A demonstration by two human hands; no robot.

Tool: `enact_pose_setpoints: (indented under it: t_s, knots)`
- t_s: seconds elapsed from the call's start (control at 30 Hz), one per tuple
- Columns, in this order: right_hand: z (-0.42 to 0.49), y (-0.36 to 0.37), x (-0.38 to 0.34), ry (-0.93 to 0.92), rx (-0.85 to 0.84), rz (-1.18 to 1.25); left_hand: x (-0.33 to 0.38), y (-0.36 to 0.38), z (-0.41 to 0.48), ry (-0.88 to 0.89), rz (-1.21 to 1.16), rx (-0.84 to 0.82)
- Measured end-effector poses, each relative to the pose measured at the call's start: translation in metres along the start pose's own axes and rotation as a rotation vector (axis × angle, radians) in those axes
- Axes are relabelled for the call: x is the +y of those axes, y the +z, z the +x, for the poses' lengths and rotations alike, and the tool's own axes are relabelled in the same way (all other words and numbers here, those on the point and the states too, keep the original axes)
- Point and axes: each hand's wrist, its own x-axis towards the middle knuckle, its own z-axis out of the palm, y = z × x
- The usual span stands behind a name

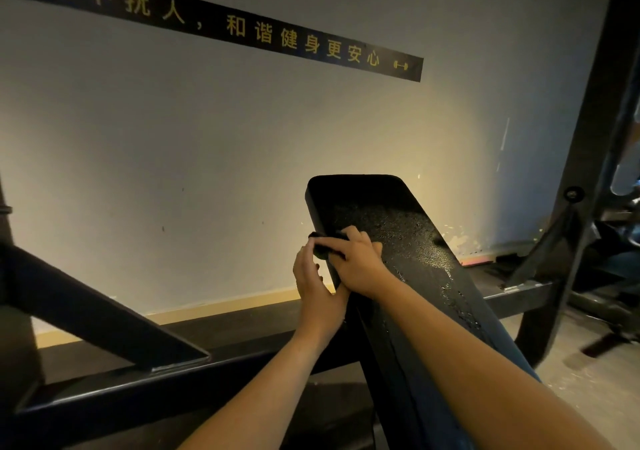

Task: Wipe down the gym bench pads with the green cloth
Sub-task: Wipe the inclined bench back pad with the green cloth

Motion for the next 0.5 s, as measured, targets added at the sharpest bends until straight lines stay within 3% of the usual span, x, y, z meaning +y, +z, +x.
enact_pose_setpoints:
  t_s: [0.1,0.2,0.27,0.33,0.4,0.5]
  knots:
    - [0.004,-0.004,-0.009,-0.013,-0.072,0.287,0.01,-0.001,0.005,0.01,-0.079,-0.072]
    - [0.01,-0.006,-0.01,0.02,-0.055,0.537,0.007,-0.001,0.02,-0.041,-0.163,-0.012]
    - [0.012,-0.002,-0.003,0.025,0.107,0.488,0.0,0.0,0.031,-0.093,-0.189,0.022]
    - [0.014,0.009,0.005,0.064,0.29,0.268,-0.002,0.0,0.039,-0.16,-0.218,0.053]
    - [0.015,0.021,0.009,0.109,0.333,0.083,0.001,-0.001,0.048,-0.212,-0.237,0.119]
    - [0.02,0.028,0.012,0.111,0.341,0.052,-0.001,-0.006,0.065,-0.199,-0.264,0.153]
